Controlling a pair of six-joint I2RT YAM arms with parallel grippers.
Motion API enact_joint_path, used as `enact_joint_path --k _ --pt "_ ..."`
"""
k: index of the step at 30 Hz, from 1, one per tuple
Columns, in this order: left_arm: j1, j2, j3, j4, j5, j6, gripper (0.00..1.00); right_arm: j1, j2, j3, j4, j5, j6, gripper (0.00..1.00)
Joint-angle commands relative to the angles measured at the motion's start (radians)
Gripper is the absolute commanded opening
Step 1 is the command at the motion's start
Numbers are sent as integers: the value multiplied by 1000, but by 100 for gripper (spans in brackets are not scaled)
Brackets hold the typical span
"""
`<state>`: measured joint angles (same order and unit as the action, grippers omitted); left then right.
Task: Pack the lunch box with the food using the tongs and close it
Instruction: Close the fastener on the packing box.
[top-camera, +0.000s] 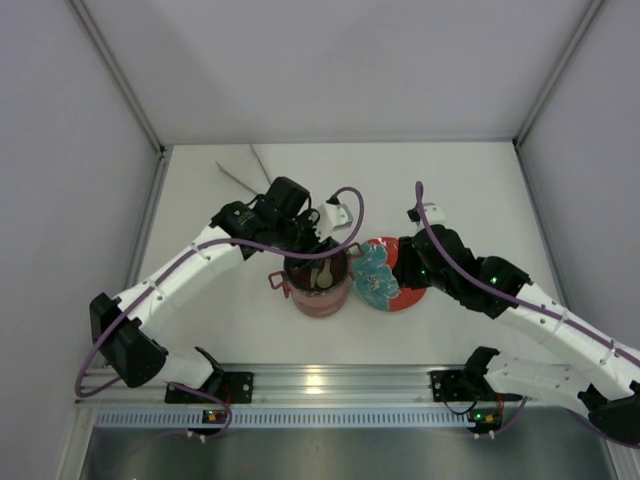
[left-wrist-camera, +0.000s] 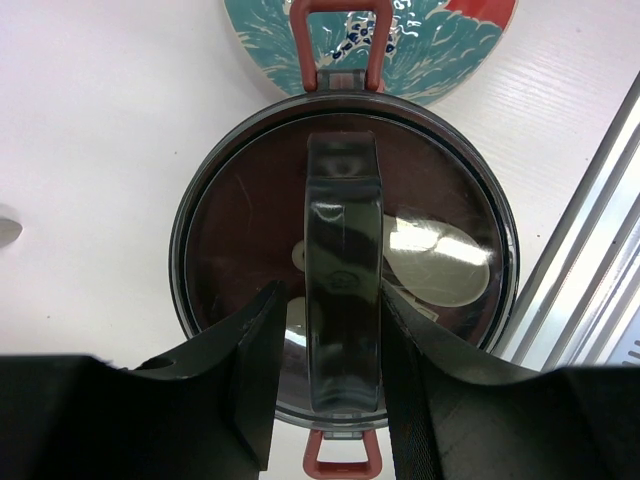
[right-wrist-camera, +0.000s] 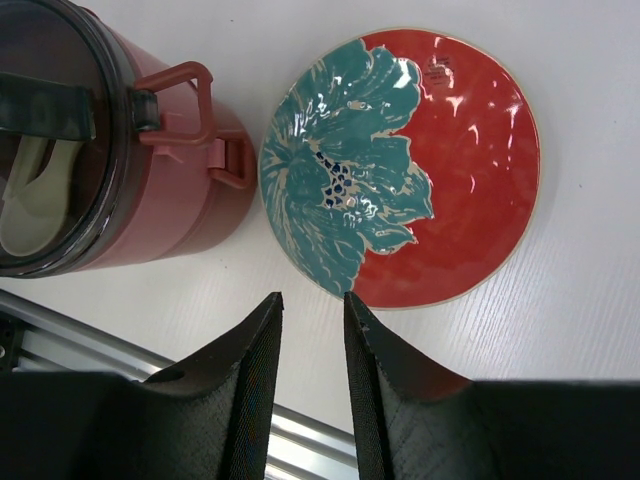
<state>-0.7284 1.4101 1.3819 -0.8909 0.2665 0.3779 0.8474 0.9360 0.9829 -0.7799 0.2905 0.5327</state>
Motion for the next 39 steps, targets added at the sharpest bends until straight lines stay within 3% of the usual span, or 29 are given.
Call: enact_joint_path --k 1,20,39 --pt "12 -13 46 23 27 33 46 -19 -13 10 60 12 -13 31" --pt "37 18 60 -3 88 56 49 -19 7 16 83 15 -16 30" --pt "38 35 57 -8 99 52 49 -67 388 215 260 67 -65 27"
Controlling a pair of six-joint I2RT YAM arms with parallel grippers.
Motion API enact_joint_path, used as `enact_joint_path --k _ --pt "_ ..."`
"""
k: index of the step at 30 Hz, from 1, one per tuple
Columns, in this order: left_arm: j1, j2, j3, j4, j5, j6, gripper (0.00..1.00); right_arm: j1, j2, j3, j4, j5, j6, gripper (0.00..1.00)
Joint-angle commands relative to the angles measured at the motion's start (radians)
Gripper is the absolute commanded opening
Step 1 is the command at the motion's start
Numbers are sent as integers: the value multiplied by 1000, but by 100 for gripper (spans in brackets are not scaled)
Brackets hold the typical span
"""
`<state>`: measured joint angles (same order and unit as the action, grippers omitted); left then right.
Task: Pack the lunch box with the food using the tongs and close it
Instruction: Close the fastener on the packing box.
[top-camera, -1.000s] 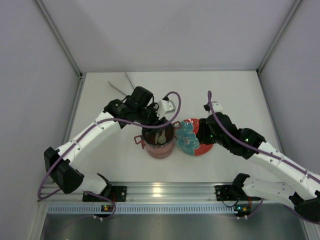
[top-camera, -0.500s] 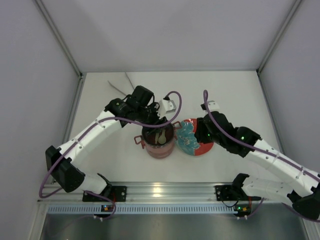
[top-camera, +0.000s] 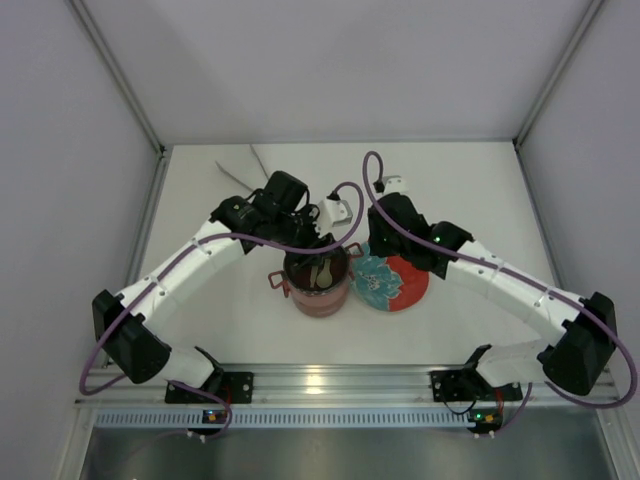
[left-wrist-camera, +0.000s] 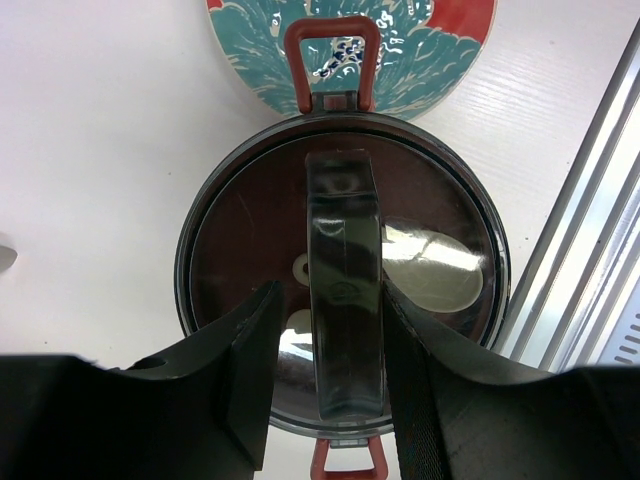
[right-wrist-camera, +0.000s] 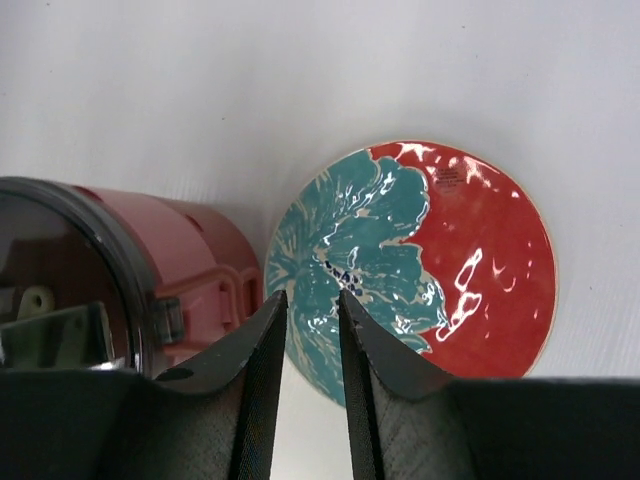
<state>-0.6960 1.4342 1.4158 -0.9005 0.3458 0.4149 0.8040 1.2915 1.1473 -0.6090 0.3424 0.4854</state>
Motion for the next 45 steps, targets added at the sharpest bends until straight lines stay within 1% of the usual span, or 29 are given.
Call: enact_joint_path --k 1,10,11,14,25,33,36,38,40,45 --pt "6 12 23 5 18 13 49 -26 40 52 104 0 -13 27" --pt "6 14 21 6 16 10 49 -31 98 29 164 -77 18 26" --pt "6 17 21 9 13 9 49 -28 100 10 184 -115 33 26" --pt "6 20 23 9 12 7 49 -29 104 -4 190 -141 42 25" --pt "6 31 28 14 2 -2 49 -28 68 -98 219 -203 76 24" --pt "6 26 32 6 15 1 48 -29 23 -112 207 -191 78 24" --pt "6 17 25 6 22 2 48 -29 -3 -95 183 -135 81 24" --pt "6 12 22 2 27 1 48 -29 -18 -78 138 -77 78 25" --pt "6 11 20 2 28 -1 48 -32 -23 -52 112 -48 68 29" --pt "6 11 18 -1 35 -5 48 -51 -21 -12 107 -71 61 32"
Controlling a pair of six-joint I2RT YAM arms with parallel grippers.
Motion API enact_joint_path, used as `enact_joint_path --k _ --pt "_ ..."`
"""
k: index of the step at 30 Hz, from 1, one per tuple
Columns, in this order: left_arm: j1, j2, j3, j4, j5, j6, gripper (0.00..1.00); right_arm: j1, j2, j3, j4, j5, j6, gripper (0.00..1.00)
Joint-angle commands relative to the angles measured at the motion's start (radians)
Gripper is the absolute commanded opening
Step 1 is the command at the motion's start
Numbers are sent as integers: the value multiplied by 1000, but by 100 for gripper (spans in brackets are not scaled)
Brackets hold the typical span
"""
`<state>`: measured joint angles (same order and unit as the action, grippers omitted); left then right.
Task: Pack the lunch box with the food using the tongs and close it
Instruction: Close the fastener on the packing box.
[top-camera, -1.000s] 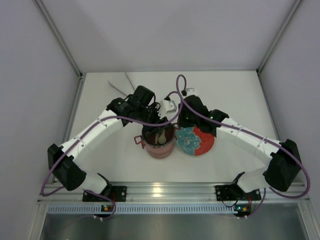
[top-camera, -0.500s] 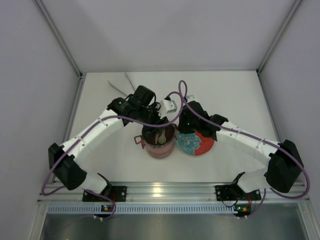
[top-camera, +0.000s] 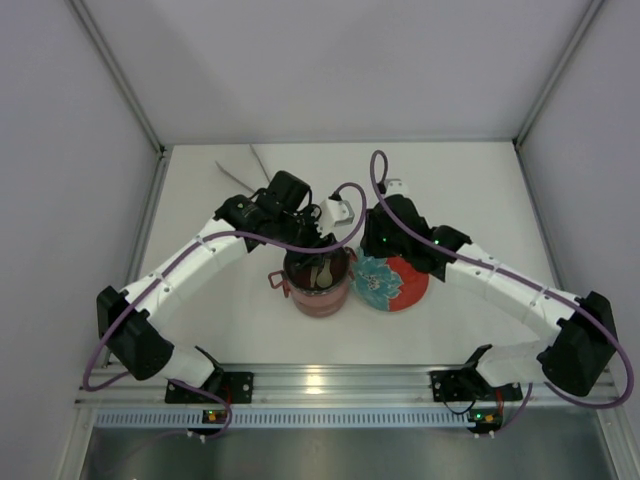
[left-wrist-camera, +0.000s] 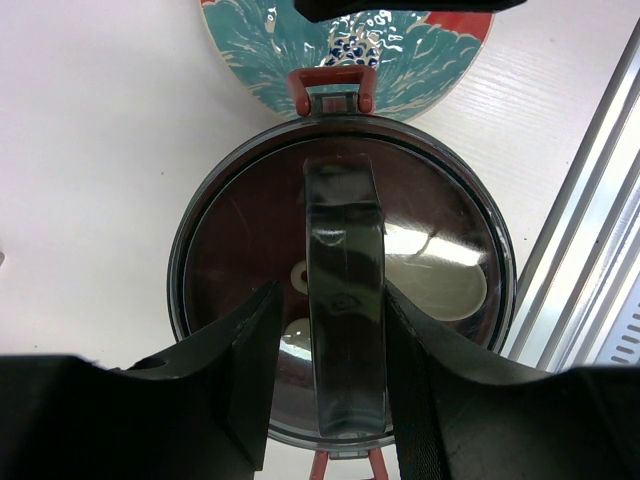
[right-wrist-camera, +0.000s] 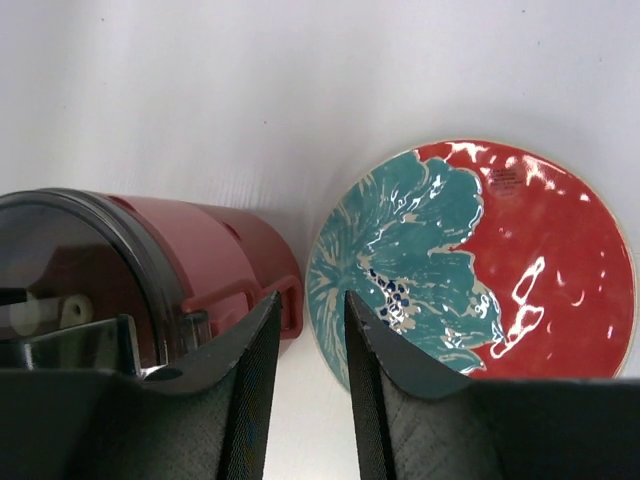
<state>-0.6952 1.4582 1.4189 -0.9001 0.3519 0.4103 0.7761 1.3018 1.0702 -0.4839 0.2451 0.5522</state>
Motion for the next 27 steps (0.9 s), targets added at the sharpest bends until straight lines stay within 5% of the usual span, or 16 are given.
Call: enact_joint_path --k 1,11,27 --pt "5 -12 12 0 27 -2 48 -27 -33 71 -16 14 -6 32" --pt "5 -41 -11 49 3 -41 50 -144 -52 89 -5 -174 -12 36" --pt "5 -147 -43 141 -192 -180 56 -176 -55 122 -10 -239 -61 44"
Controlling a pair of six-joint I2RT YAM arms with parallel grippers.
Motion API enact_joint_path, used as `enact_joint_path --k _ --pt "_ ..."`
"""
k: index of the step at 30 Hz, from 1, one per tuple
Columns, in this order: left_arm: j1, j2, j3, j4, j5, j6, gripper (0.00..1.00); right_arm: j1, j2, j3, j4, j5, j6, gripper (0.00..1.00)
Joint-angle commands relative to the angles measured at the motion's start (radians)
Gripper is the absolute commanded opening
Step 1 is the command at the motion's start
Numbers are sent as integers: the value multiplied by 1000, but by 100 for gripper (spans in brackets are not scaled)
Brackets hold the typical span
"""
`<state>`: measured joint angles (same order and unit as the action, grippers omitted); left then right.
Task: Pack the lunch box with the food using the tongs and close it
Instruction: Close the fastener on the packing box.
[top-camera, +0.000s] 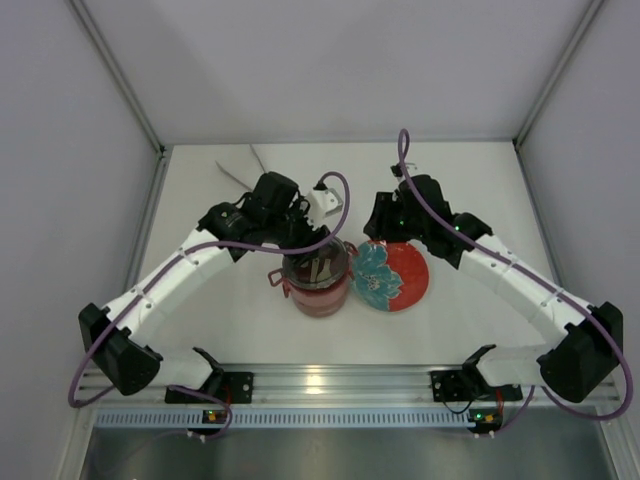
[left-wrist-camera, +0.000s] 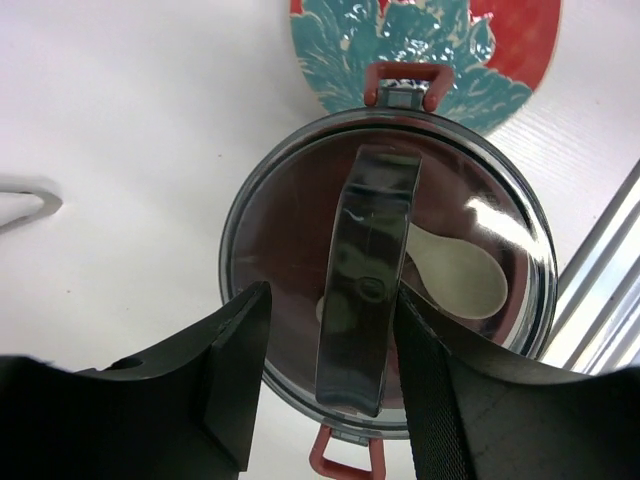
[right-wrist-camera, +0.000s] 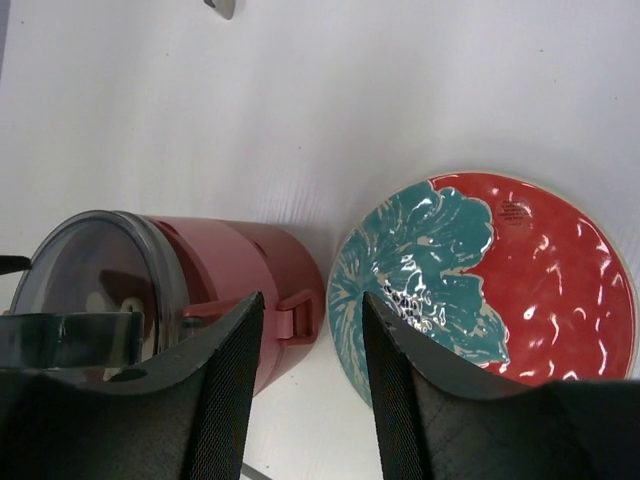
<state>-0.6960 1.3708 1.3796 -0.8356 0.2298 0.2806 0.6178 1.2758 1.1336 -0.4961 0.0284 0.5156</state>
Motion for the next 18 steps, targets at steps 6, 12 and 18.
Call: enact_joint_path --k 6,12,18 --pt "6 -105 -36 87 -43 -43 57 -18 -21 64 4 -22 -31 45" --pt "4 -65 -34 47 33 -24 55 -18 -24 61 7 -22 -35 45" --pt "4 -107 -51 69 -15 -69 55 -20 -4 69 22 -54 -49 45"
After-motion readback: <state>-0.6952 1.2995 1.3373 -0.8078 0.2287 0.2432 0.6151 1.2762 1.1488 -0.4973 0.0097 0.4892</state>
